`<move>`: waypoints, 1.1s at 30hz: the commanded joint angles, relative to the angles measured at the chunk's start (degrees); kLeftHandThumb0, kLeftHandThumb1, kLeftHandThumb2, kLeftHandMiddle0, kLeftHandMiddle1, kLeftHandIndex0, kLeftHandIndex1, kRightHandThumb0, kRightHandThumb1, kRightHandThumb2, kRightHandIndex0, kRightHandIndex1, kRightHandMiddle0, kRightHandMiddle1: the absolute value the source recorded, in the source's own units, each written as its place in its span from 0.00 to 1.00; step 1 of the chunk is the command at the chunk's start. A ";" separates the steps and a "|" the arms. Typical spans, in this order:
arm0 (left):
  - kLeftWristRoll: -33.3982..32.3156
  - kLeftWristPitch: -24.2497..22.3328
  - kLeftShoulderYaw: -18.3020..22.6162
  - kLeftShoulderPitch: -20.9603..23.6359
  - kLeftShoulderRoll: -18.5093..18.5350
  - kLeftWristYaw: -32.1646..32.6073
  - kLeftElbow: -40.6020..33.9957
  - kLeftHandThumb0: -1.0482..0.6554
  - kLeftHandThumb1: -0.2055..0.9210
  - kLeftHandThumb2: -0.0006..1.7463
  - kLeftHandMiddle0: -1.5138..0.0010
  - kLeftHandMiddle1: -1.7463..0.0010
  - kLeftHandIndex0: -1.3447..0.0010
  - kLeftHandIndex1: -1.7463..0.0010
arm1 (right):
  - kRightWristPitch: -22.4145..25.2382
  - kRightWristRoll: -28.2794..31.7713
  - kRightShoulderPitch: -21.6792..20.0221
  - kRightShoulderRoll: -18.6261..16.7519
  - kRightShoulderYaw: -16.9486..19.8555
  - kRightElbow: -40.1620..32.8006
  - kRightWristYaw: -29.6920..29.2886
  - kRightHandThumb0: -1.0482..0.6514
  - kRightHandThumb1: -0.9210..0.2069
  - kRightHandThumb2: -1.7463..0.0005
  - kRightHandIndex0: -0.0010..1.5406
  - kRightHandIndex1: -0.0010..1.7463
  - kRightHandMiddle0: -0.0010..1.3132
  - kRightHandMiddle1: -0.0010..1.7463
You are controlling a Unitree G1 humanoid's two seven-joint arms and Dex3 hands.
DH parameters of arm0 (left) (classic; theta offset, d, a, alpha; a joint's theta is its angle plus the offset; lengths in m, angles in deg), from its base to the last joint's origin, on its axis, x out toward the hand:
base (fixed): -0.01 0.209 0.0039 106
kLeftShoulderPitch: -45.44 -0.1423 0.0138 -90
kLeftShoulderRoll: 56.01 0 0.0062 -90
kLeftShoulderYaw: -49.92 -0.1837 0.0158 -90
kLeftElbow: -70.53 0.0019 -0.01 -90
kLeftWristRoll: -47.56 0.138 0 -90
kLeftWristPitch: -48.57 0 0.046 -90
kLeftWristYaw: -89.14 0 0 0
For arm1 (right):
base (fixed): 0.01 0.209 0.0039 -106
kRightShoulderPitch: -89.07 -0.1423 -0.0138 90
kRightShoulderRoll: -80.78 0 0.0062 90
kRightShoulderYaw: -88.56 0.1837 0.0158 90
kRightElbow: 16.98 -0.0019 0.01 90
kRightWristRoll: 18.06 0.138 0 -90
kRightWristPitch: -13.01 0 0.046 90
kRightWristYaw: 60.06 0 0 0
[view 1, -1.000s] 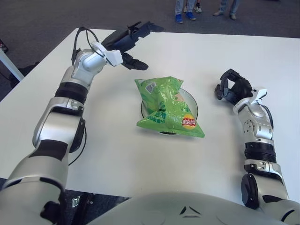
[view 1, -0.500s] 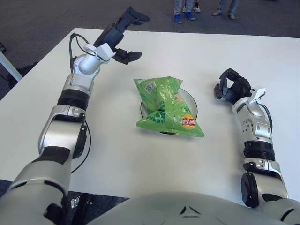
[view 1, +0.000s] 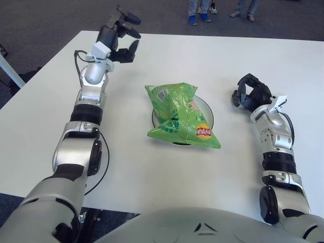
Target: Put the snack into the plate.
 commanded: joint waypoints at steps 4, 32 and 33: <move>-3.28 -10.57 2.40 -6.65 -2.02 2.05 -10.60 0.37 0.64 0.61 0.37 0.00 0.66 0.00 | 1.78 -0.02 3.03 -1.34 0.19 1.64 -1.26 0.33 0.53 0.25 0.85 1.00 0.47 1.00; -6.27 -20.33 9.16 -17.81 -8.47 10.24 -18.76 0.33 0.46 0.76 0.17 0.00 0.54 0.00 | -3.00 -0.33 3.54 -3.52 0.23 1.44 -3.80 0.33 0.53 0.24 0.85 1.00 0.47 1.00; -6.31 -20.52 9.23 -17.96 -8.59 10.43 -18.77 0.33 0.45 0.76 0.17 0.00 0.54 0.00 | -3.13 -0.29 3.53 -3.56 0.24 1.47 -3.86 0.33 0.53 0.25 0.85 1.00 0.47 1.00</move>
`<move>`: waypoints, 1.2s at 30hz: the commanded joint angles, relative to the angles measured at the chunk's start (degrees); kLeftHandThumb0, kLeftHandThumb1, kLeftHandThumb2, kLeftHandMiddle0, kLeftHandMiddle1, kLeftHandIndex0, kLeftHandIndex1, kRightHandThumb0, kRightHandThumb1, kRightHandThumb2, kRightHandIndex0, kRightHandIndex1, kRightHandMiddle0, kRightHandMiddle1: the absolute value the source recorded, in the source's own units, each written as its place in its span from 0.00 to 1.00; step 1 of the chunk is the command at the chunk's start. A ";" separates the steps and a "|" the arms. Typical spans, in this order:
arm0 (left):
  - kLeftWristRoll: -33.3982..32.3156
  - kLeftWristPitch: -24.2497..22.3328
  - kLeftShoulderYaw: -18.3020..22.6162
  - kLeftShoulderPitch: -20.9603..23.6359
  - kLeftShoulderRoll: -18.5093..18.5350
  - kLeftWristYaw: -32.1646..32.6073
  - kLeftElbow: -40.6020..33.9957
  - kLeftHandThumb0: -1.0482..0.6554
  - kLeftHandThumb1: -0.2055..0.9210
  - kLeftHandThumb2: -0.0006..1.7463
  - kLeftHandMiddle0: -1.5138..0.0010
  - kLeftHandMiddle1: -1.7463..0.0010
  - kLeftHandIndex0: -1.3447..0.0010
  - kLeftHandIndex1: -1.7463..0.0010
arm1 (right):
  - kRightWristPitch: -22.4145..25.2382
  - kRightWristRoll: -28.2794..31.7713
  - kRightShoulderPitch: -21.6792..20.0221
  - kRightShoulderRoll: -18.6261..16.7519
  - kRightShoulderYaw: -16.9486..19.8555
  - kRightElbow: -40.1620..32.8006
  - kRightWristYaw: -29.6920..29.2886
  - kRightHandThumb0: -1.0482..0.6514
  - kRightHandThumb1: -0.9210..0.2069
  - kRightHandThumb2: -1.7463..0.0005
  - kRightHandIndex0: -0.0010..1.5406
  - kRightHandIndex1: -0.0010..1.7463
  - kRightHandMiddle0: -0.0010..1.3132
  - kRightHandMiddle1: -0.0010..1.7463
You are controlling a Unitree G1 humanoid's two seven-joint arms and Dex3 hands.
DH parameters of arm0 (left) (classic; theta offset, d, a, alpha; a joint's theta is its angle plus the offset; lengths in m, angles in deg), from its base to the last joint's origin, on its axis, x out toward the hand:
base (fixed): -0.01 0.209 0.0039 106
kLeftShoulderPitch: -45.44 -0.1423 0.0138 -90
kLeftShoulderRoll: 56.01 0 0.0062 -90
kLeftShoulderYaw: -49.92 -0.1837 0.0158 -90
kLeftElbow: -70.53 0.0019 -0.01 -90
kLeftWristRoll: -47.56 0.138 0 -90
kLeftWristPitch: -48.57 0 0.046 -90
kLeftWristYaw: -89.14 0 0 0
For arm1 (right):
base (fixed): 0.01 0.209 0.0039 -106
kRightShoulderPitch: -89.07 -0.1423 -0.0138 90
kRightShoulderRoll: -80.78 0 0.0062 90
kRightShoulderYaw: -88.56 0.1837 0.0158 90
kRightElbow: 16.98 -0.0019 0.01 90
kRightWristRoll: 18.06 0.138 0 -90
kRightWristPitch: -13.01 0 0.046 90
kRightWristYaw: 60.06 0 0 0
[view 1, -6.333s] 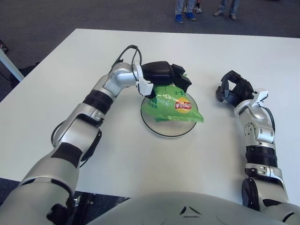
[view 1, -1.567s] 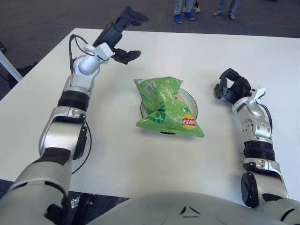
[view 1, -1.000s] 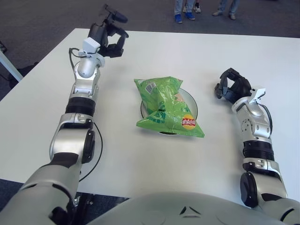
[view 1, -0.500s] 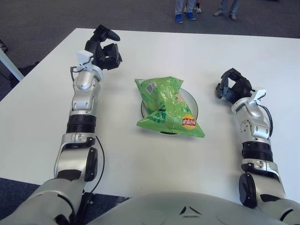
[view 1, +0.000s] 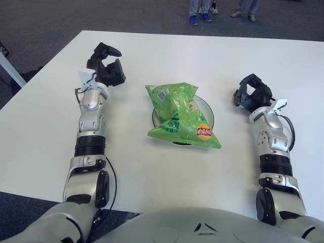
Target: Put the snack into the plate.
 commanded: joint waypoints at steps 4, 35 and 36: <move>-0.91 -2.36 1.06 -1.57 -1.02 1.71 -0.19 0.32 0.43 0.78 0.15 0.00 0.52 0.00 | 0.63 -0.30 2.25 -1.49 -0.16 2.47 -0.81 0.33 0.53 0.25 0.85 1.00 0.47 1.00; -1.08 -2.20 1.15 -4.42 -2.07 0.16 7.51 0.31 0.38 0.82 0.12 0.00 0.48 0.00 | -5.80 -0.74 1.98 -1.77 -0.16 5.58 -0.96 0.34 0.51 0.27 0.87 1.00 0.45 1.00; -0.97 -1.92 1.06 -4.60 -2.17 0.10 7.90 0.31 0.38 0.82 0.12 0.00 0.48 0.00 | -5.95 -0.78 1.98 -1.74 -0.15 5.68 -0.96 0.34 0.51 0.27 0.87 1.00 0.45 1.00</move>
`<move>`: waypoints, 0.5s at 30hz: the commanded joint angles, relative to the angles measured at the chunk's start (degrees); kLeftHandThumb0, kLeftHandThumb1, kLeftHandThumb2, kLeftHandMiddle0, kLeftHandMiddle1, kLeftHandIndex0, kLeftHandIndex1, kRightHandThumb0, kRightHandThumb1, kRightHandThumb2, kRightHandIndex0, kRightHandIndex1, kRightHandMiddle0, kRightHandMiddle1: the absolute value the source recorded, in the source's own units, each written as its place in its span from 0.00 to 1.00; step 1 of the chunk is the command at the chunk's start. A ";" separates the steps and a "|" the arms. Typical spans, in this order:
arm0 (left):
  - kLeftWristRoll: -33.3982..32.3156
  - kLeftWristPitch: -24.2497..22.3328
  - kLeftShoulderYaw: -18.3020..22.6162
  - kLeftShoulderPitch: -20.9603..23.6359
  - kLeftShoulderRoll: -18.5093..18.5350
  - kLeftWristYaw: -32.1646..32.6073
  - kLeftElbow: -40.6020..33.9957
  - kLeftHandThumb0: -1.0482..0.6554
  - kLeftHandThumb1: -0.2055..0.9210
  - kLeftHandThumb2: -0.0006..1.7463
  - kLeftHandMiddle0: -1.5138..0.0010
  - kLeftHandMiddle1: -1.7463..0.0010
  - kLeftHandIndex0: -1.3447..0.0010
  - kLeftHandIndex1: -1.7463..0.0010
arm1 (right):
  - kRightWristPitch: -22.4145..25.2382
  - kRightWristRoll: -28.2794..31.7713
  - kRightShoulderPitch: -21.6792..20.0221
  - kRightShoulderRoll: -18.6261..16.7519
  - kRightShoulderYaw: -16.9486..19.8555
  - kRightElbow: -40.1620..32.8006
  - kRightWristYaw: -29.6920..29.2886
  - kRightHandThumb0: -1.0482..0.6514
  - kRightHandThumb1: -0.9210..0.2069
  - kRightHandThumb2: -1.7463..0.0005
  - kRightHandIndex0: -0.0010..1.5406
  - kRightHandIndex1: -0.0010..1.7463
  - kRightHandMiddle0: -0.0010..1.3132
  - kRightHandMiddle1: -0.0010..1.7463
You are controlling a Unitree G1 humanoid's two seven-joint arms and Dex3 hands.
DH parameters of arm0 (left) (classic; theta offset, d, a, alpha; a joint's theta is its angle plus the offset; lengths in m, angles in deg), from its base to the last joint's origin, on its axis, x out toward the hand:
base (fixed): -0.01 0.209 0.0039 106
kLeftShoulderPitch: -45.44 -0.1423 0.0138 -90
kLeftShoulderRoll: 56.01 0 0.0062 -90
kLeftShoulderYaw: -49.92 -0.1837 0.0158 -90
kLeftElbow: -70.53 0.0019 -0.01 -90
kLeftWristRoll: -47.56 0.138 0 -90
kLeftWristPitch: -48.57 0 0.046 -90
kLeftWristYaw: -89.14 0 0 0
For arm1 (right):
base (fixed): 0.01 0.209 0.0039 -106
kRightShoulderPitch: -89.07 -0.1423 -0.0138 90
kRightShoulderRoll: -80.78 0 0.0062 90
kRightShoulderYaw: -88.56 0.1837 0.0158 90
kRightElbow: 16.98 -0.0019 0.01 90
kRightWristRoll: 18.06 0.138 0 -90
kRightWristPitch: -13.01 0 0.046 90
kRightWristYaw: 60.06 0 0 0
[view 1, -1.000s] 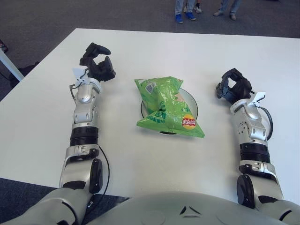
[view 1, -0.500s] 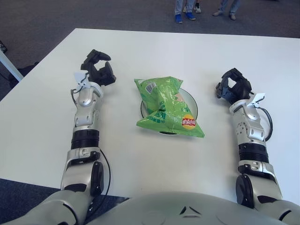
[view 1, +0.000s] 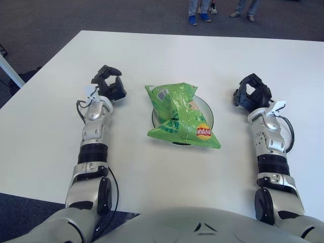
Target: Put the snack into the plate.
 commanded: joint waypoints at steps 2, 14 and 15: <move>0.07 1.23 -0.14 -1.27 -0.45 -0.48 1.93 0.31 0.38 0.82 0.12 0.00 0.48 0.00 | 0.50 -0.55 2.32 -1.11 -0.12 2.53 -0.49 0.34 0.51 0.27 0.87 1.00 0.45 1.00; -0.05 4.22 -0.80 -2.24 -0.49 -3.37 4.18 0.31 0.37 0.83 0.13 0.00 0.48 0.00 | 0.08 -0.56 2.33 -1.05 -0.16 2.97 -0.31 0.34 0.50 0.27 0.87 1.00 0.45 1.00; -0.15 4.40 -0.77 -2.26 -0.47 -3.67 4.33 0.31 0.37 0.83 0.13 0.00 0.48 0.00 | 0.03 -0.52 2.31 -1.05 -0.14 3.04 -0.25 0.34 0.50 0.27 0.87 1.00 0.45 1.00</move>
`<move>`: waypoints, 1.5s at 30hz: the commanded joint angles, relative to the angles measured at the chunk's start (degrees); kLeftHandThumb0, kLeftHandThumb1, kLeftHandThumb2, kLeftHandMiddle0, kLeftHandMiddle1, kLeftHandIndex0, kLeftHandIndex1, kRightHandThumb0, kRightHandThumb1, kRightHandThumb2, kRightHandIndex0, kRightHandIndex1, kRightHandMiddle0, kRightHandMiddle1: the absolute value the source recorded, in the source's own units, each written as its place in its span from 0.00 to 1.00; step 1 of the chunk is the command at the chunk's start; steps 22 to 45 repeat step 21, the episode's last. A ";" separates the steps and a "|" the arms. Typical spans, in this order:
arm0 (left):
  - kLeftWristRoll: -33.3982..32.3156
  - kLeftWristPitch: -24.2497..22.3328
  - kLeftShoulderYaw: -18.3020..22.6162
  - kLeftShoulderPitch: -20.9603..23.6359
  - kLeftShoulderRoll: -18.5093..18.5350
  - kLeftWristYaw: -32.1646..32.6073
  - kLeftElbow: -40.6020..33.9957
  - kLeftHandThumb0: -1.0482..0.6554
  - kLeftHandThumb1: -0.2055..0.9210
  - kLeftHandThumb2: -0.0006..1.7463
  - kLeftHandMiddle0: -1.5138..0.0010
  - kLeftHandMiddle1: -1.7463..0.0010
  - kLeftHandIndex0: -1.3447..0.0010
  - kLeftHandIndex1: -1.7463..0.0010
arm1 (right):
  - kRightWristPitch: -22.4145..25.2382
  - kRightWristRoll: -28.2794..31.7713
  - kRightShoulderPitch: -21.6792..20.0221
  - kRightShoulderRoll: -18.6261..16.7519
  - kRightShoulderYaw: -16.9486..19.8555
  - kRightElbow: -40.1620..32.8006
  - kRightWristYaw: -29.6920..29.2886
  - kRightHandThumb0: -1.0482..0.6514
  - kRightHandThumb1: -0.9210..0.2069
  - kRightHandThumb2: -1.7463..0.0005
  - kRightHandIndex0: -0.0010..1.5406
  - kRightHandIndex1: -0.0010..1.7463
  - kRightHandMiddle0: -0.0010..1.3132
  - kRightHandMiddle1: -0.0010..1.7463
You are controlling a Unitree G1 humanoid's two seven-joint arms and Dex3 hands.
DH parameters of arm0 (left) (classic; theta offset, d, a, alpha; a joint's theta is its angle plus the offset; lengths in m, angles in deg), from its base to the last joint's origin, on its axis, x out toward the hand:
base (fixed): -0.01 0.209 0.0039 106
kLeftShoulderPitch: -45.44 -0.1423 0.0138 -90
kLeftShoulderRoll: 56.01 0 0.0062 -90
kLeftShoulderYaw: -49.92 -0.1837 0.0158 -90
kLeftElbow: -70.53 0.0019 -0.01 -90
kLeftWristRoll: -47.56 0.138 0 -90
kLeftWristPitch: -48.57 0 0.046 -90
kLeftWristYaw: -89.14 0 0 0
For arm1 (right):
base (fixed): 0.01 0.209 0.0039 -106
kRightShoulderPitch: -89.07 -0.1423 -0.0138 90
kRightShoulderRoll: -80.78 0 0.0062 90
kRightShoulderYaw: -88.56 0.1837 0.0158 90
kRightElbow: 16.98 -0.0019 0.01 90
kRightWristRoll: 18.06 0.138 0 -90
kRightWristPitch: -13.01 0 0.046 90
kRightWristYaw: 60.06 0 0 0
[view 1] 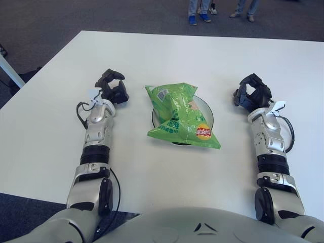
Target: Put the snack into the plate.
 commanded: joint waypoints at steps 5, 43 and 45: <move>-0.75 1.81 0.13 -2.08 0.06 -2.64 2.46 0.31 0.38 0.82 0.13 0.00 0.48 0.00 | 0.68 -0.23 2.42 -1.09 -0.09 2.47 -0.07 0.34 0.50 0.27 0.87 1.00 0.45 1.00; 0.35 2.91 0.02 -3.34 -0.54 -1.47 2.72 0.31 0.39 0.81 0.13 0.00 0.49 0.00 | 0.60 -0.02 2.92 -1.33 -0.09 2.20 0.10 0.34 0.51 0.27 0.87 1.00 0.45 1.00; 0.35 2.91 0.02 -3.34 -0.54 -1.47 2.72 0.31 0.39 0.81 0.13 0.00 0.49 0.00 | 0.60 -0.02 2.92 -1.33 -0.09 2.20 0.10 0.34 0.51 0.27 0.87 1.00 0.45 1.00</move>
